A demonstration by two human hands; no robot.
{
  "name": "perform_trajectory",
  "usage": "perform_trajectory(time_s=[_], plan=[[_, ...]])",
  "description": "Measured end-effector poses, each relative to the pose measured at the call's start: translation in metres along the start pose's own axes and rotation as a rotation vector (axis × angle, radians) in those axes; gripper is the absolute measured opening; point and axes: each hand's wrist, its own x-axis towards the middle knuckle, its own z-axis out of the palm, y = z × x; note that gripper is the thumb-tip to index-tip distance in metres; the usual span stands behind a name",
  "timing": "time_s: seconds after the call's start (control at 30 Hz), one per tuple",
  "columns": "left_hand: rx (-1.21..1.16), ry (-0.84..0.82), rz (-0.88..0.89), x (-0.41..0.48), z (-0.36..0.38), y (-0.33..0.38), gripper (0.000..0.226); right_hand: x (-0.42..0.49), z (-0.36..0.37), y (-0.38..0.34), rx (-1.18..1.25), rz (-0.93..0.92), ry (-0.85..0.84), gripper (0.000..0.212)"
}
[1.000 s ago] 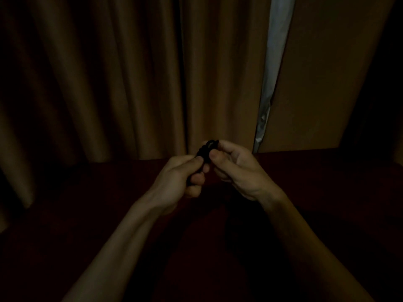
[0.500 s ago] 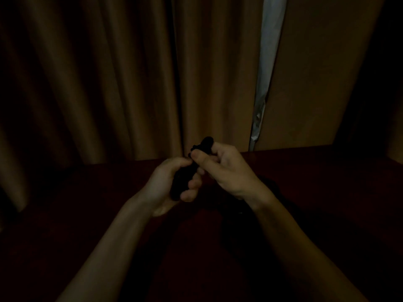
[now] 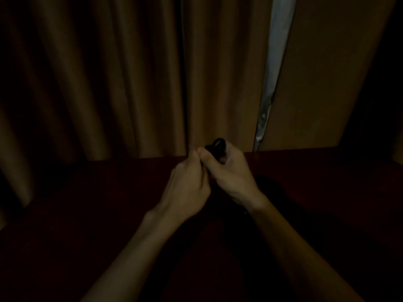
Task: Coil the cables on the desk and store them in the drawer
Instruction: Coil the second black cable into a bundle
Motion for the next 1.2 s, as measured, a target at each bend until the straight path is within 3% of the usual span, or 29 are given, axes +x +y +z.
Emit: perform_trajectory(time_s=[0.13,0.27,0.47,0.6,0.73,0.9,1.07,1.2], plan=[[-0.137,-0.006,-0.1,0.003,-0.009,0.001,0.011,0.002,-0.006,0.001,0.101,0.085,-0.161,0.026],[-0.648,-0.123,-0.354,0.006,-0.019,0.007,0.024,0.002,-0.017,-0.003,0.119,0.12,-0.269,0.027],[-1.055,-0.371,-0.45,0.009,-0.027,0.006,0.028,0.002,-0.027,-0.003,0.034,0.042,-0.206,0.036],[-1.098,-0.317,-0.415,0.007,-0.025,0.009,0.035,0.002,-0.026,-0.001,0.091,0.03,-0.182,0.027],[-1.034,-0.178,-0.409,0.008,-0.02,0.003,0.038,0.002,-0.028,0.002,0.222,0.113,-0.346,0.029],[-1.073,-0.121,-0.484,0.009,-0.019,-0.008,0.036,0.0,-0.031,0.005,0.145,0.155,-0.474,0.038],[-1.224,-0.174,-0.497,0.008,-0.021,-0.015,0.037,-0.001,-0.03,0.009,0.288,0.21,-0.451,0.025],[-1.411,-0.324,-0.576,0.003,-0.02,-0.014,0.04,-0.001,-0.03,0.005,0.203,0.168,-0.463,0.026]])
